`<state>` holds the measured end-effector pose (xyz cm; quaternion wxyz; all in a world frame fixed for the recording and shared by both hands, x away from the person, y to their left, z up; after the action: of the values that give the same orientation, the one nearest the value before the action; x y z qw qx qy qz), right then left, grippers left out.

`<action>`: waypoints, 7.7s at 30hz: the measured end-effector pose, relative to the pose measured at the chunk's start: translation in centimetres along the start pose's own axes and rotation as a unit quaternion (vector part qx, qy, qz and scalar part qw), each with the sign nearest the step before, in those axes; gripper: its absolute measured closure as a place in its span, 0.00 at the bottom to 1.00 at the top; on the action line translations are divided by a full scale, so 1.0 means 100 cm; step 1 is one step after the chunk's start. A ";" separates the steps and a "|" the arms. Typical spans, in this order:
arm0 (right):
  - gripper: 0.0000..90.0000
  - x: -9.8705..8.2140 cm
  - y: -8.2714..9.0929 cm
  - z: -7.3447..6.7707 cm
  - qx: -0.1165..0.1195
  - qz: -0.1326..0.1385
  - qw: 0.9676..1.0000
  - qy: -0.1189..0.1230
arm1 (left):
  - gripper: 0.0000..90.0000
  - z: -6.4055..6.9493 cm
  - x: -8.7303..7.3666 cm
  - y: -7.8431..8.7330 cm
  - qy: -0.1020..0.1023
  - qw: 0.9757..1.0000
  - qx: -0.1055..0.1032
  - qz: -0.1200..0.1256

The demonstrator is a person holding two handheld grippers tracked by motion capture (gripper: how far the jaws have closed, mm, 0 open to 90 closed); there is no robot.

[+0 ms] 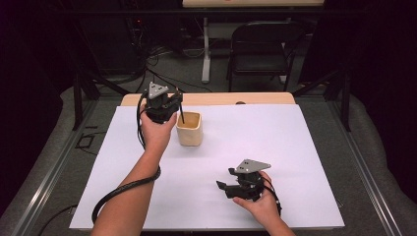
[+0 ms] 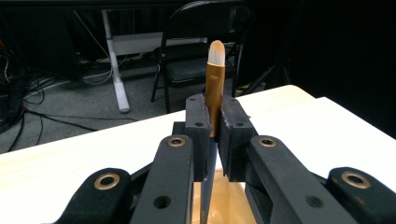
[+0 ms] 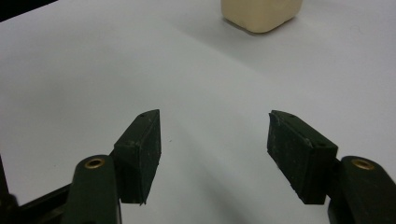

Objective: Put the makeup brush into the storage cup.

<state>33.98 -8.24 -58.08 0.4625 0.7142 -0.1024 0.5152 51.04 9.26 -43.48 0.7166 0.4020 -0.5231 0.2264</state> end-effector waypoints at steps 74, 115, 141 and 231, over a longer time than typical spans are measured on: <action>0.39 -0.003 -0.003 -0.004 0.007 -0.008 1.000 0.000 | 0.93 -0.008 -0.074 -0.023 0.023 0.998 -0.001 -0.055; 0.39 -0.003 -0.004 -0.004 0.008 -0.008 1.000 -0.001 | 0.51 -0.006 -0.080 -0.028 0.028 0.998 -0.013 -0.054; 0.39 -0.004 -0.005 -0.006 0.008 -0.010 1.000 0.000 | 0.35 -0.011 -0.078 -0.022 0.007 0.999 0.004 -0.053; 0.39 -0.001 -0.003 -0.006 0.004 -0.004 1.000 0.002 | 0.35 0.005 -0.084 0.092 -0.005 0.999 -0.036 -0.036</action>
<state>33.77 -7.62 -58.33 0.4619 0.7155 -0.0968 0.5151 40.91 14.96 -48.11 0.7353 0.3961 -0.5199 0.1796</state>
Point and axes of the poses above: each handheld gripper's, and its own axes: y roughly backward along the jaws, x roughly out of its top, z roughly to its right, the point moved 9 cm from there along -y, roughly forward along the jaws, and after that the axes turned 8 degrees about -x, right-handed, at the moved point
